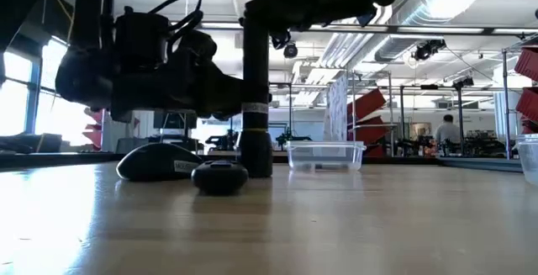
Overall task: Insert battery
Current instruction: Close the flashlight battery compartment
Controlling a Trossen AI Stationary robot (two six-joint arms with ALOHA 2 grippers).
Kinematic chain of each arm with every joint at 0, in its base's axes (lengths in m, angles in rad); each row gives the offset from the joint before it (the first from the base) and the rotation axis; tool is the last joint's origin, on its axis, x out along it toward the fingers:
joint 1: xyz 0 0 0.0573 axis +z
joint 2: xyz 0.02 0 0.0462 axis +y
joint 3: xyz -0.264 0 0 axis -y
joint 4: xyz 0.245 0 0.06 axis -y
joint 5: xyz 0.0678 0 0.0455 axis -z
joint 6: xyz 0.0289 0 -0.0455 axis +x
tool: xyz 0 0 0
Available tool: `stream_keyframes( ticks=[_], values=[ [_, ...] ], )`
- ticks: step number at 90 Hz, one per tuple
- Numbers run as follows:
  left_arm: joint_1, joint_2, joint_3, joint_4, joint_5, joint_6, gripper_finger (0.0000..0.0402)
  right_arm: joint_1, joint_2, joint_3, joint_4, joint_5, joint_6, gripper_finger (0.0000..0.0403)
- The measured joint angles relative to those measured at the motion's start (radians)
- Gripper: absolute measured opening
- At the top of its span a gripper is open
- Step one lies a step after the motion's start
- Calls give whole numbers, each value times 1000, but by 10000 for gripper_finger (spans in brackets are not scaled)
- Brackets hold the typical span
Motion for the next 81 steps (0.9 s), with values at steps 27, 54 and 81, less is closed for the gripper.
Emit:
stream_keyframes(
  ticks=[27,54,81],
  values=[
    [5,0,1,7,-23,8,156,-12,1,0,-10,10,-10,133],
    [3,-31,0,7,-71,14,164,-13,1,0,-12,28,14,133],
    [5,-84,2,12,-92,19,209,-12,1,0,-13,54,21,133]
  ],
)
